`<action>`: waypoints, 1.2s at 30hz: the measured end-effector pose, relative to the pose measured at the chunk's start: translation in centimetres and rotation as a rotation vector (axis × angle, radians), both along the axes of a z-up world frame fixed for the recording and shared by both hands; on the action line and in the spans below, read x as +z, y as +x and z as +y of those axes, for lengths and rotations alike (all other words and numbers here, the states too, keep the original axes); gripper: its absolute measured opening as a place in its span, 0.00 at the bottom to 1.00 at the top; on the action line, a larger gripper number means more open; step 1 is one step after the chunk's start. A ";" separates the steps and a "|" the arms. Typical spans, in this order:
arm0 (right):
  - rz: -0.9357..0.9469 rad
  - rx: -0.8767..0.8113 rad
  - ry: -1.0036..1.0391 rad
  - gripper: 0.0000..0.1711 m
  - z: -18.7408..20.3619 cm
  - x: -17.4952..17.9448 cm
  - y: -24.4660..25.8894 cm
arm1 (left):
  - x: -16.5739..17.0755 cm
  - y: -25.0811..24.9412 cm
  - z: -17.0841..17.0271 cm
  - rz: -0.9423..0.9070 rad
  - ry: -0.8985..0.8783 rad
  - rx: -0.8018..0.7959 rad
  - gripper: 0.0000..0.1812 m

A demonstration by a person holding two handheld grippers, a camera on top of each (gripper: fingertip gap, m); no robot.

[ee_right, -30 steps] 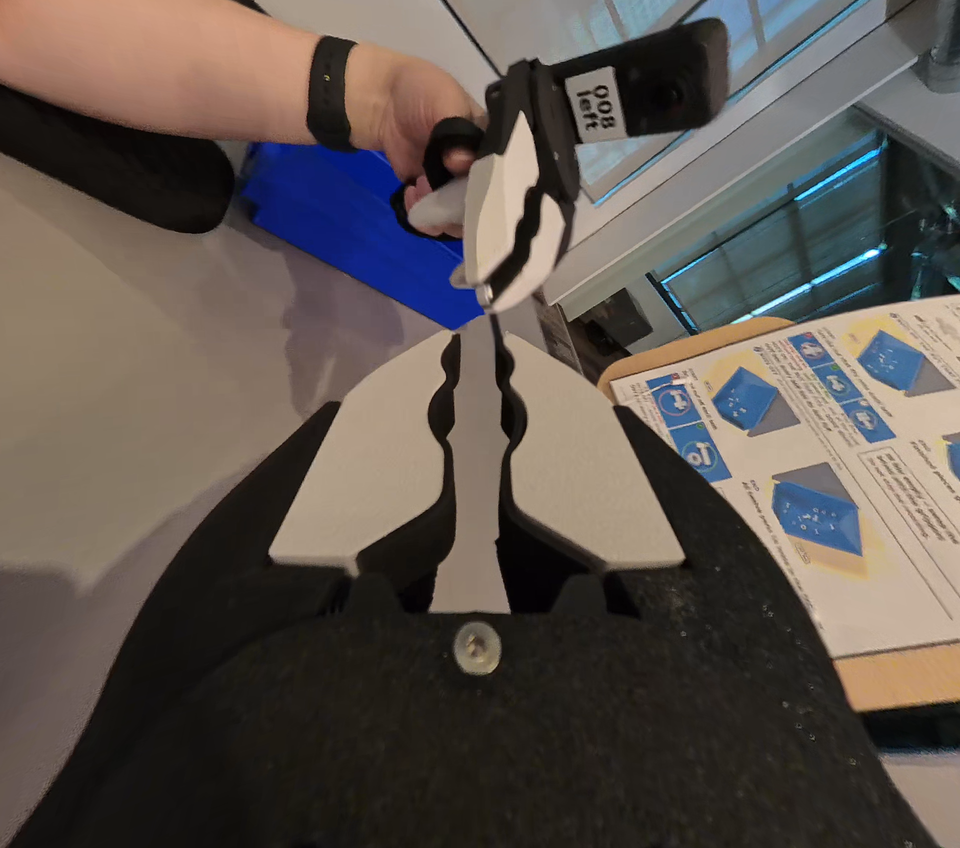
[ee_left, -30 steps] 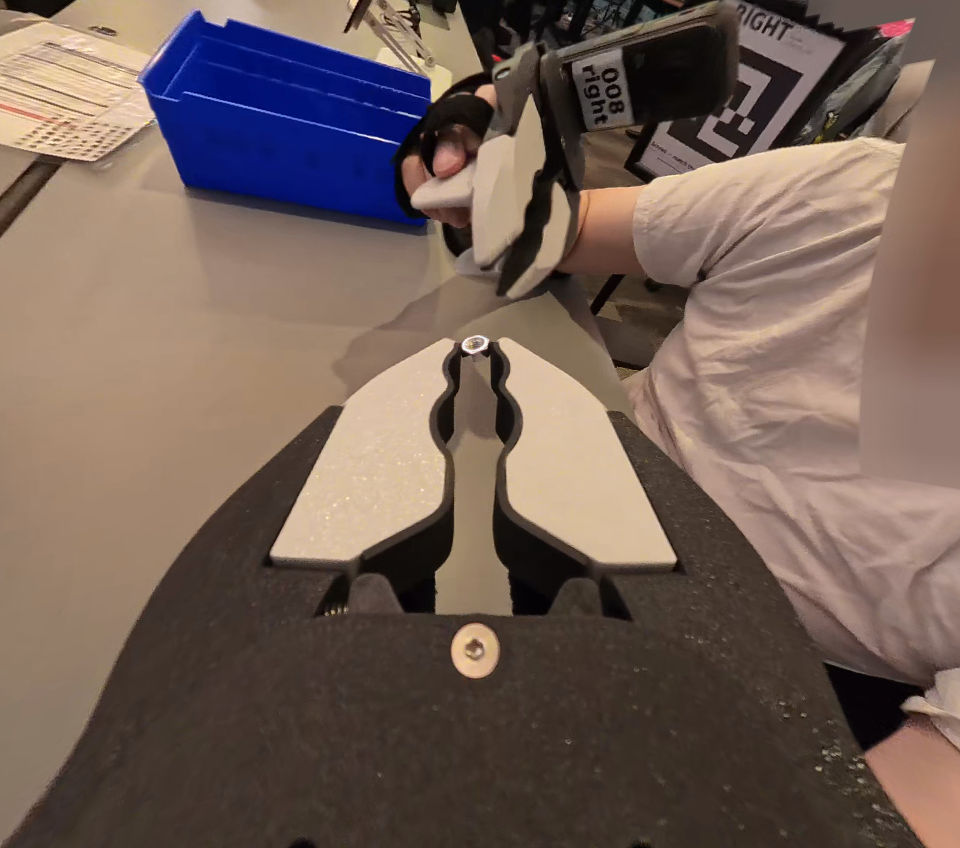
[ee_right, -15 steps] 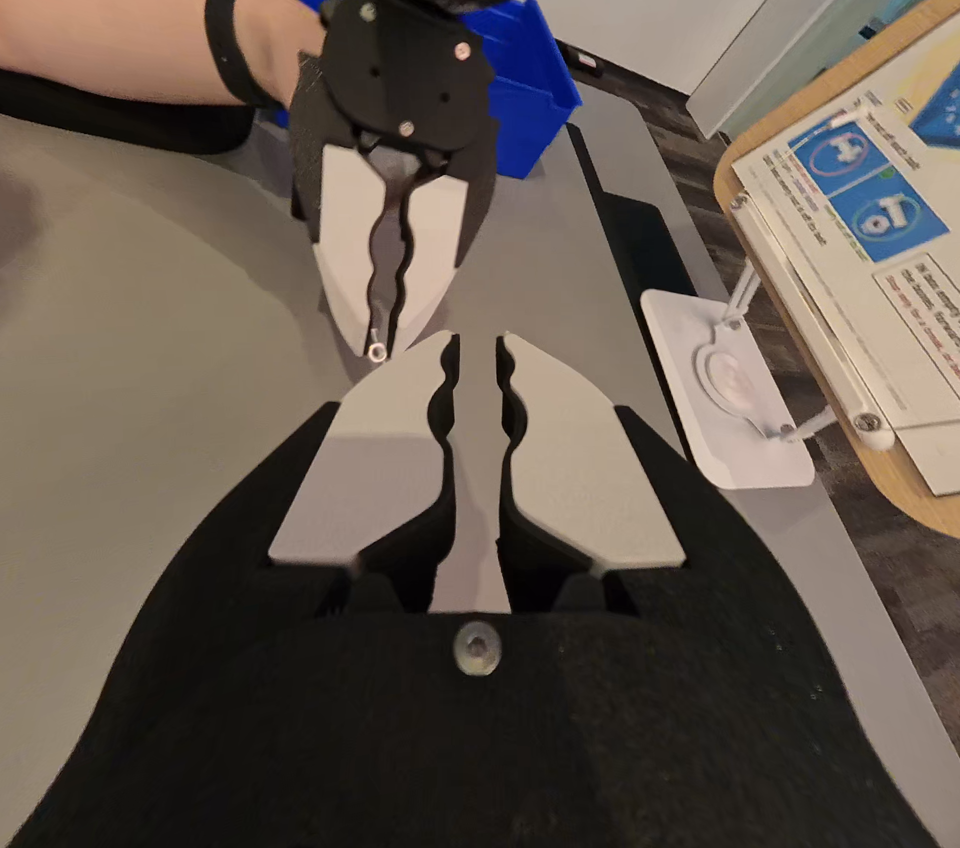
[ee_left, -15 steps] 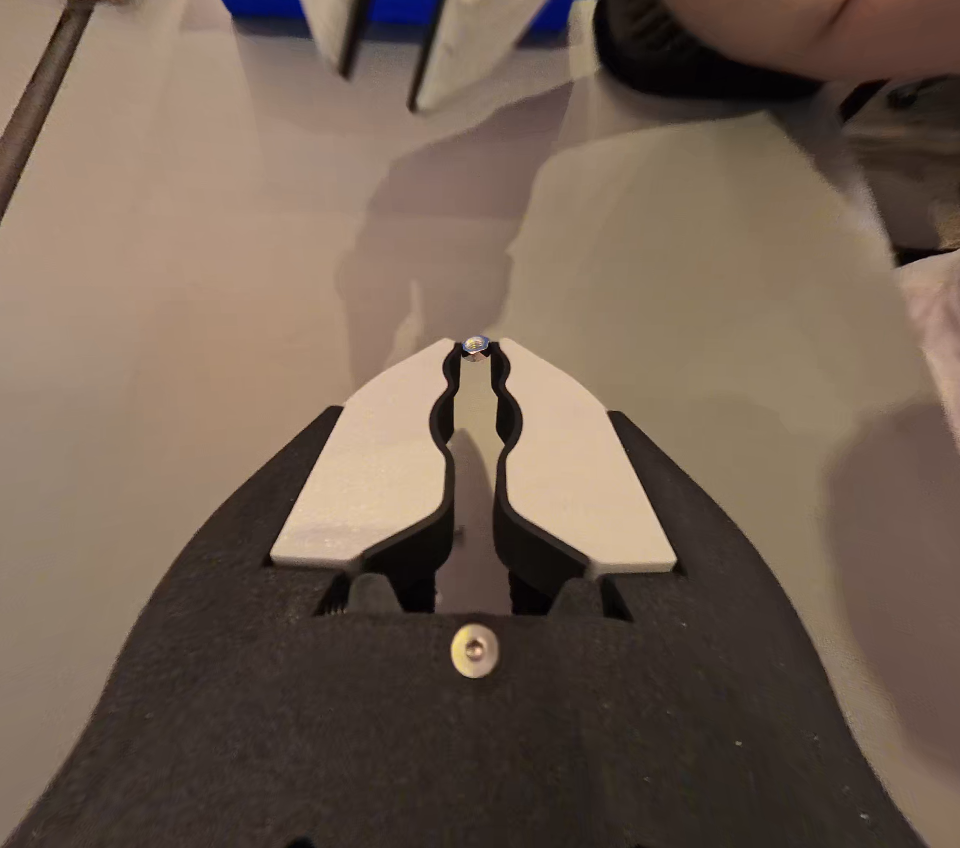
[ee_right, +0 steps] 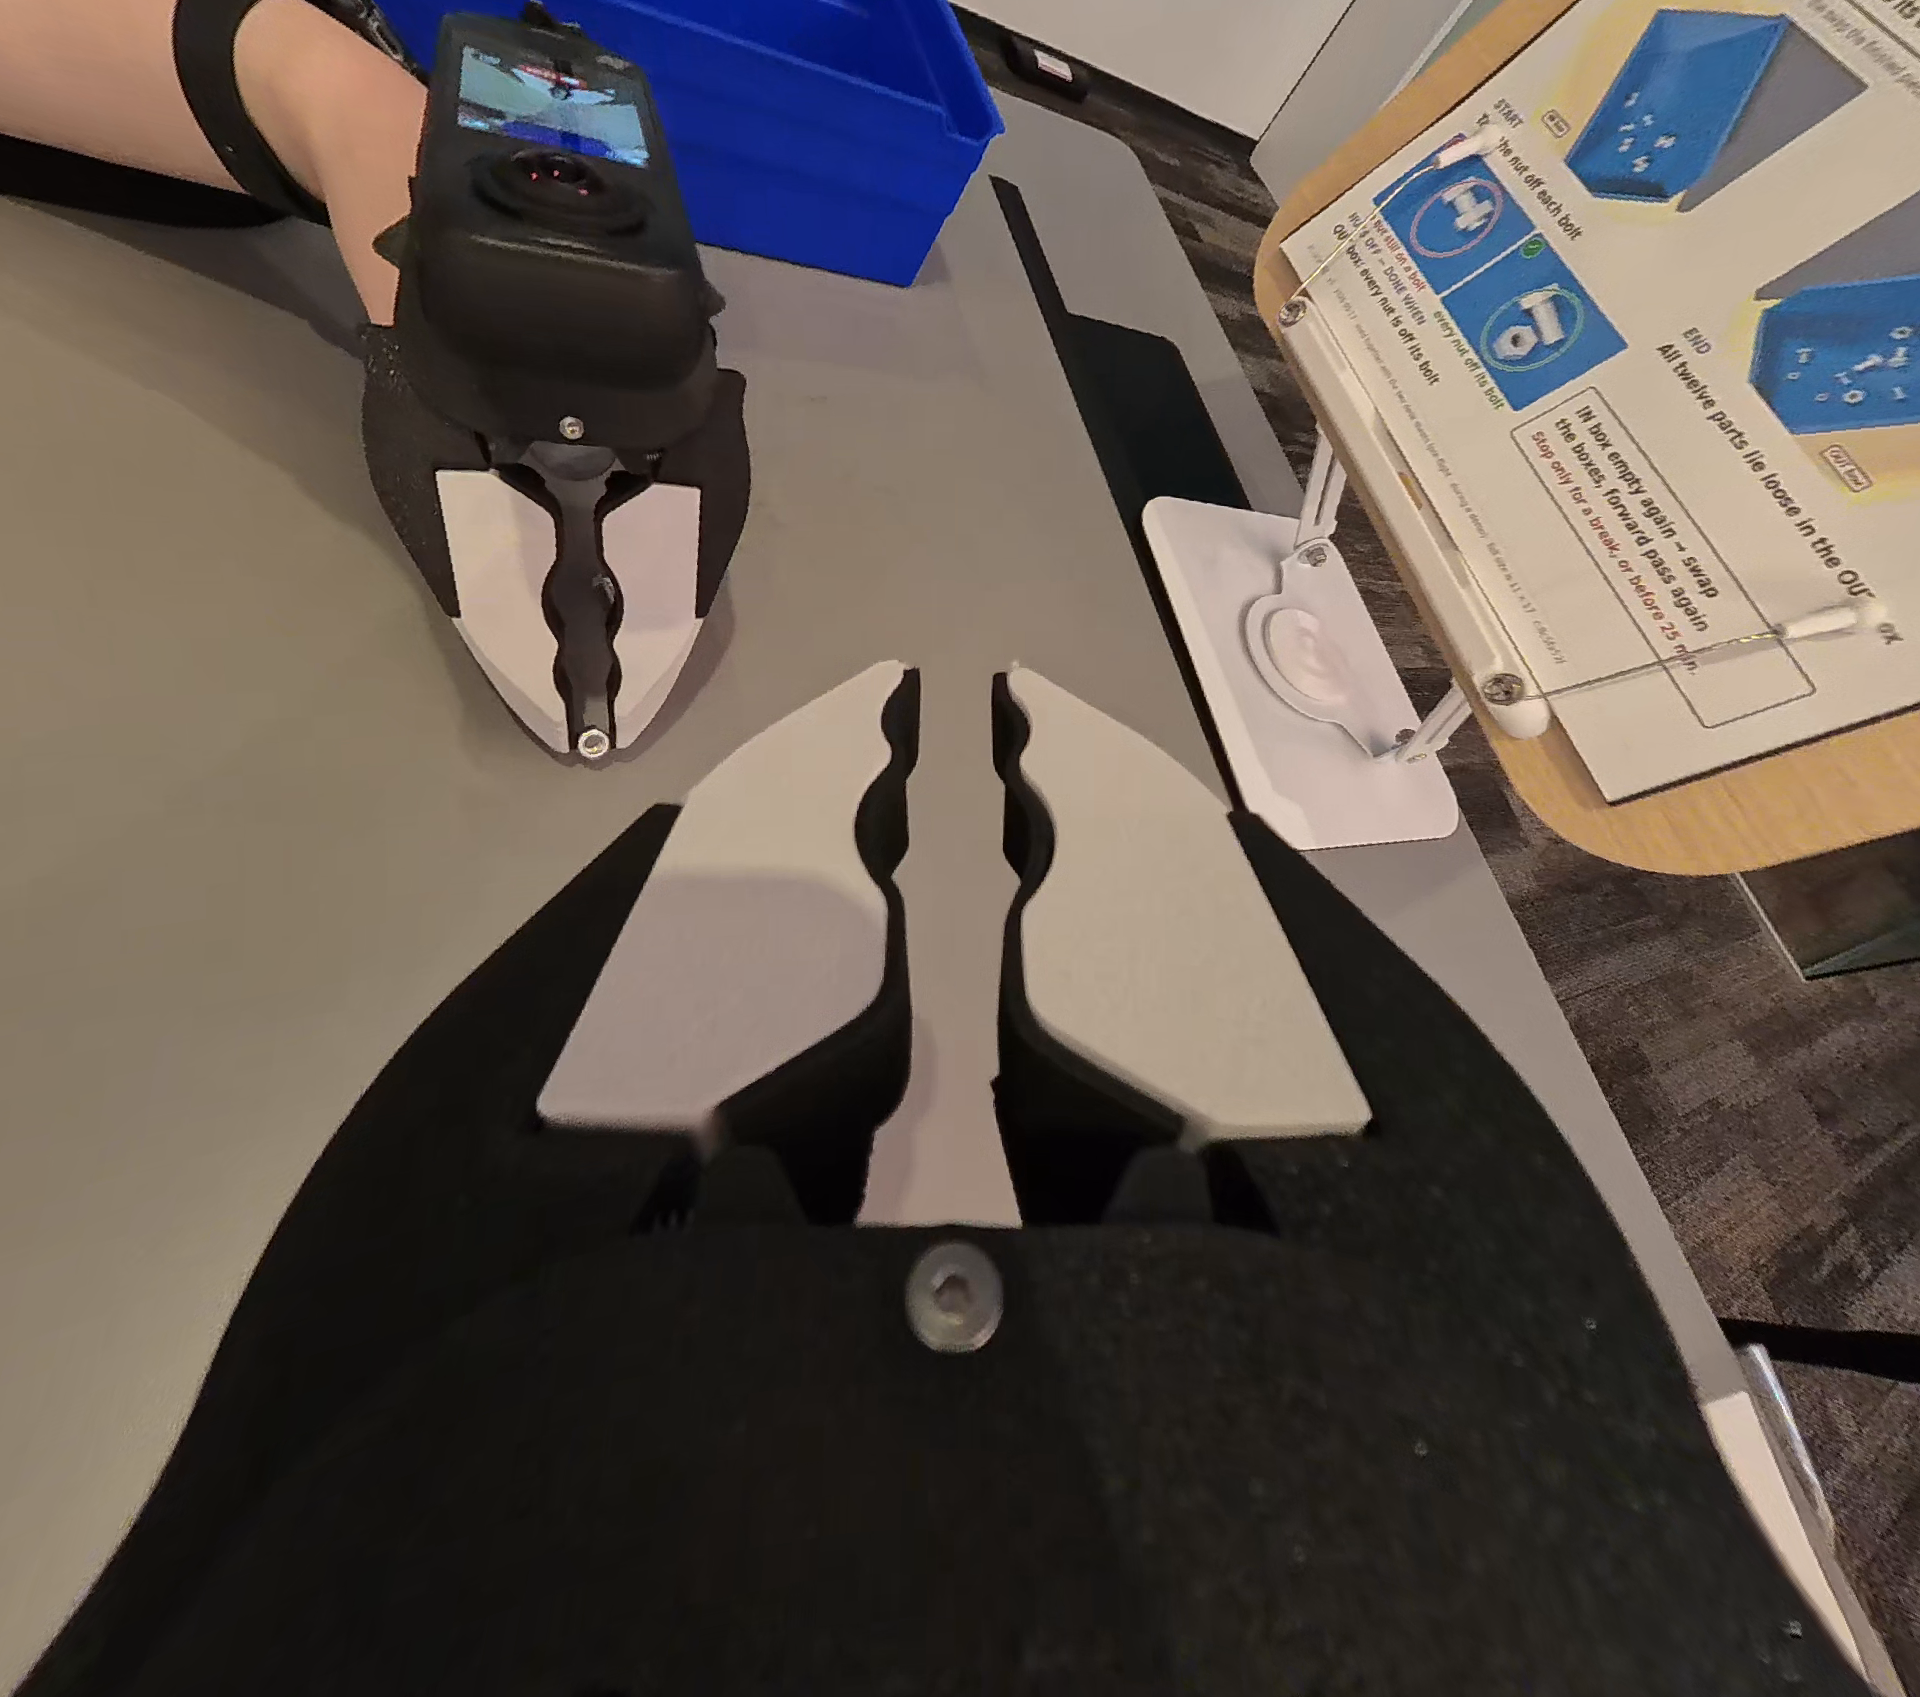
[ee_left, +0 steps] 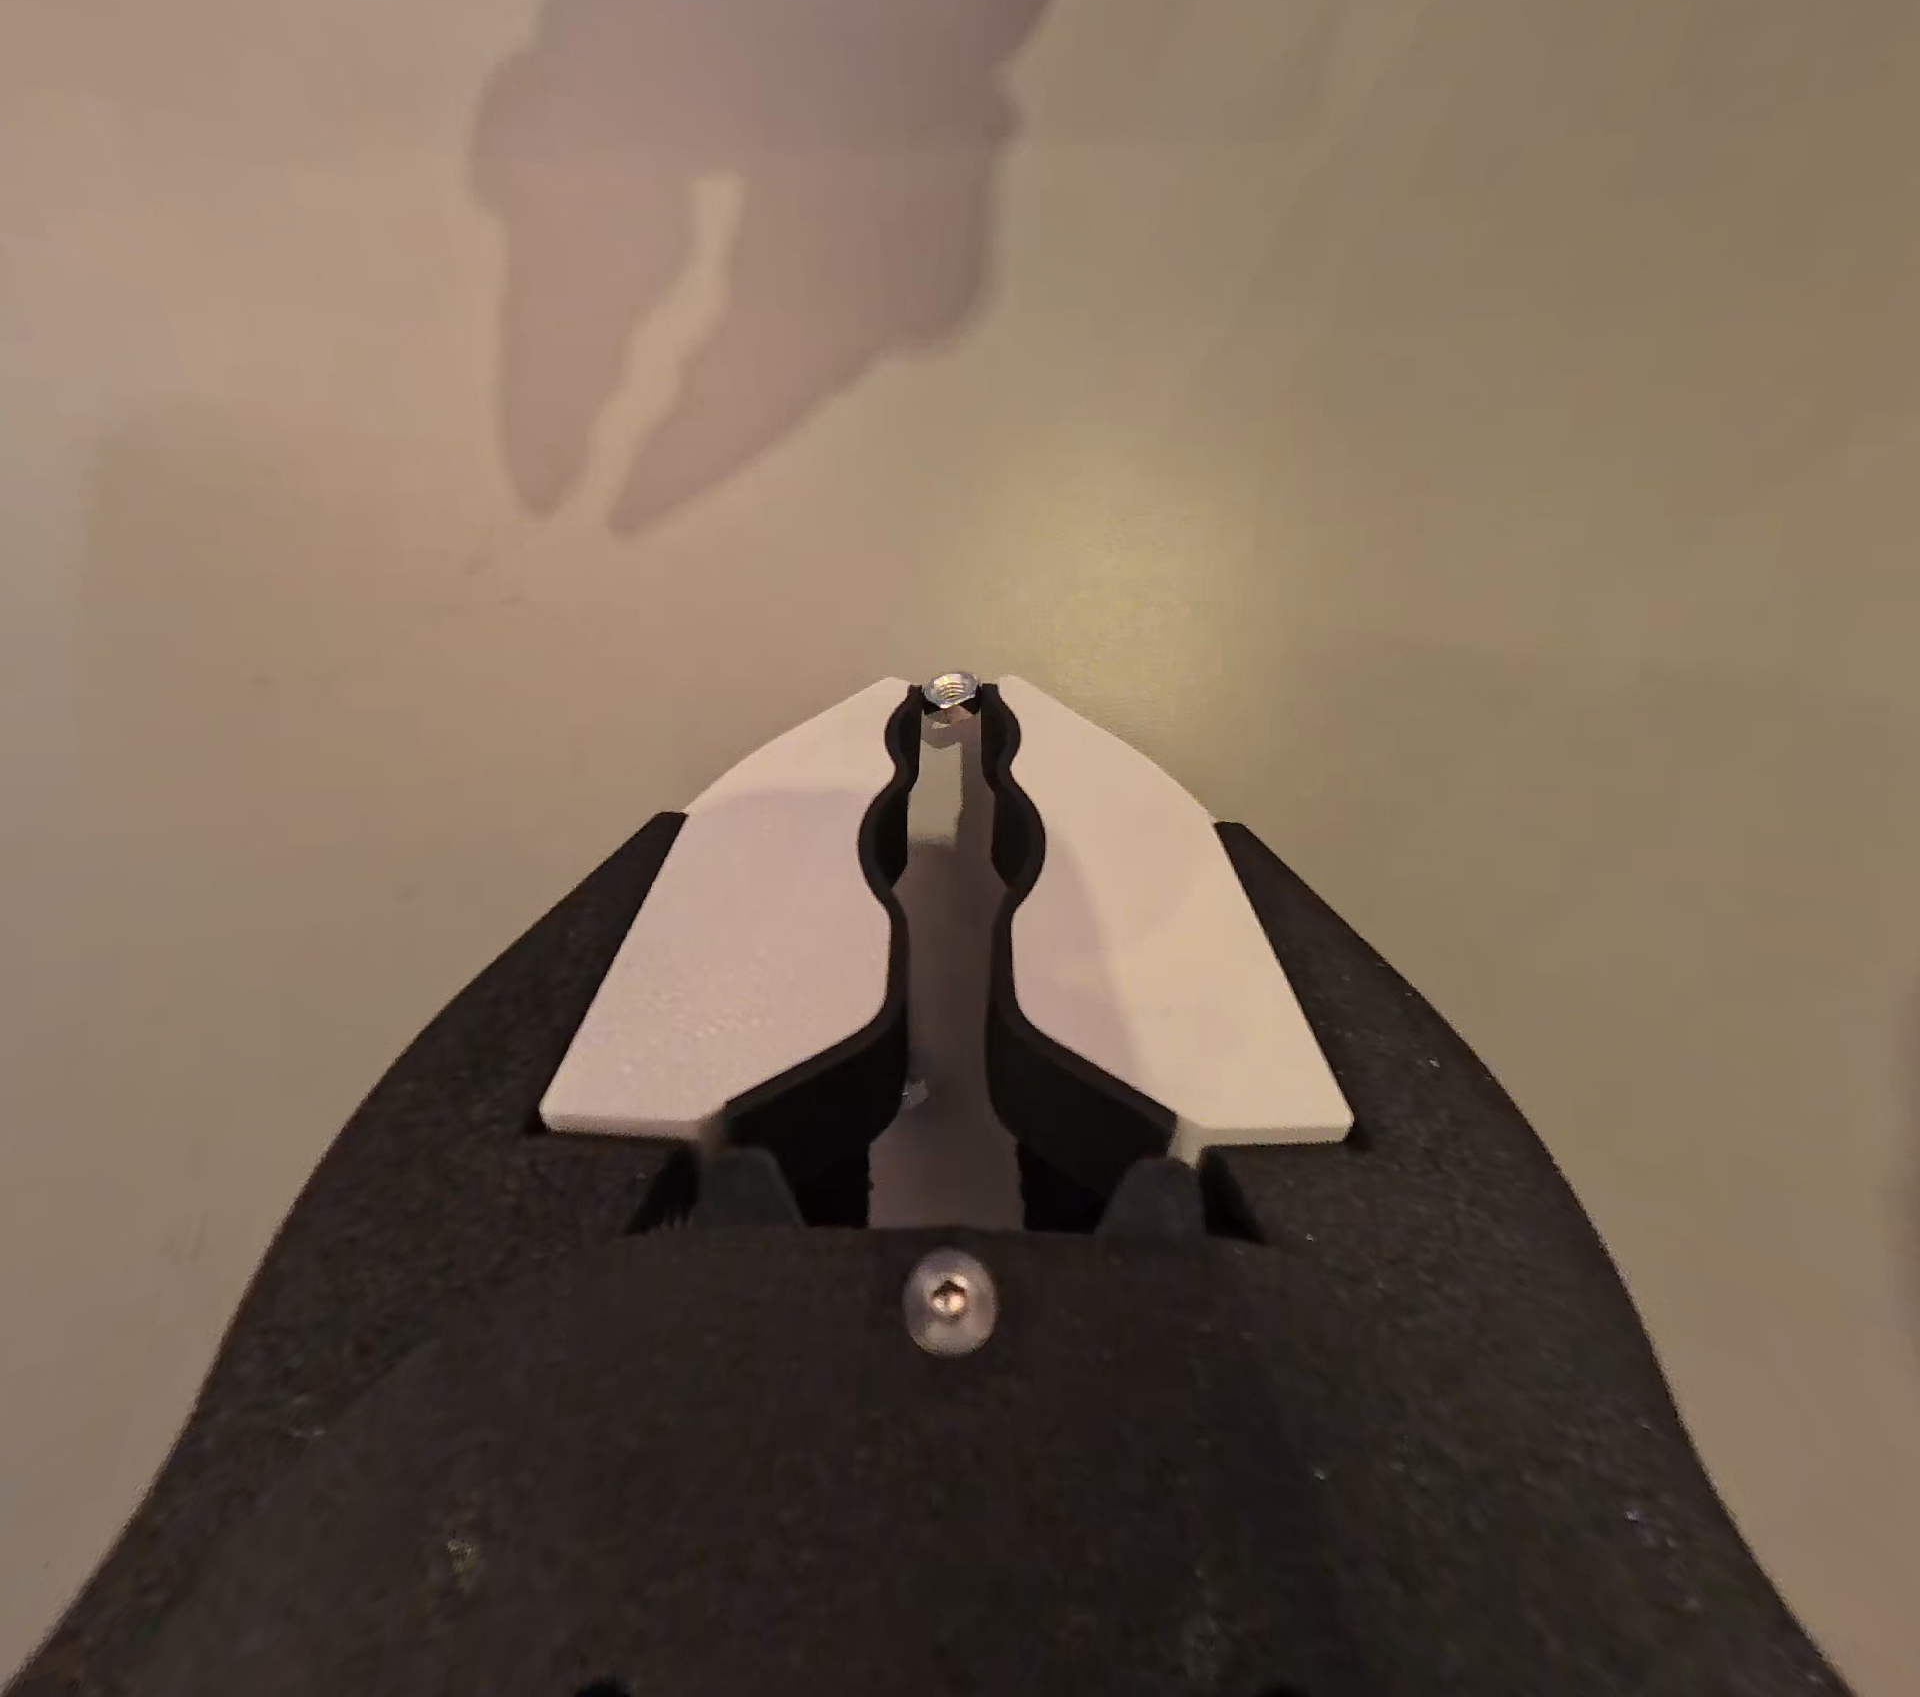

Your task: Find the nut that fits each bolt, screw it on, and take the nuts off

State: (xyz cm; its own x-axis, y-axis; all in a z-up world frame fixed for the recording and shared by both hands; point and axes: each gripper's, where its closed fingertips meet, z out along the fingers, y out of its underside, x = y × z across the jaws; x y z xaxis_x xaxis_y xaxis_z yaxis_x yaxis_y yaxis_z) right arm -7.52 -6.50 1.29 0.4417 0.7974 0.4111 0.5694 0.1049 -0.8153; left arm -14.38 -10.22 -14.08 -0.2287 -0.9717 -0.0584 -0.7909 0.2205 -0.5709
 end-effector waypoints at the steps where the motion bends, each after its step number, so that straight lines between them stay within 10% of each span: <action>1: -0.008 0.003 -0.003 0.07 0.0 -0.2 -0.1 | 0.0 0.0 -0.1 0.000 -0.008 -0.002 0.06; 27: -0.058 0.048 -0.041 0.07 -0.4 -1.8 -1.3 | -1.4 -0.7 -0.8 0.082 -0.086 -0.011 0.11; 36: -0.051 0.064 -0.058 0.07 -0.4 -2.2 -1.6 | 4.4 -6.1 3.1 0.052 -0.164 0.107 0.11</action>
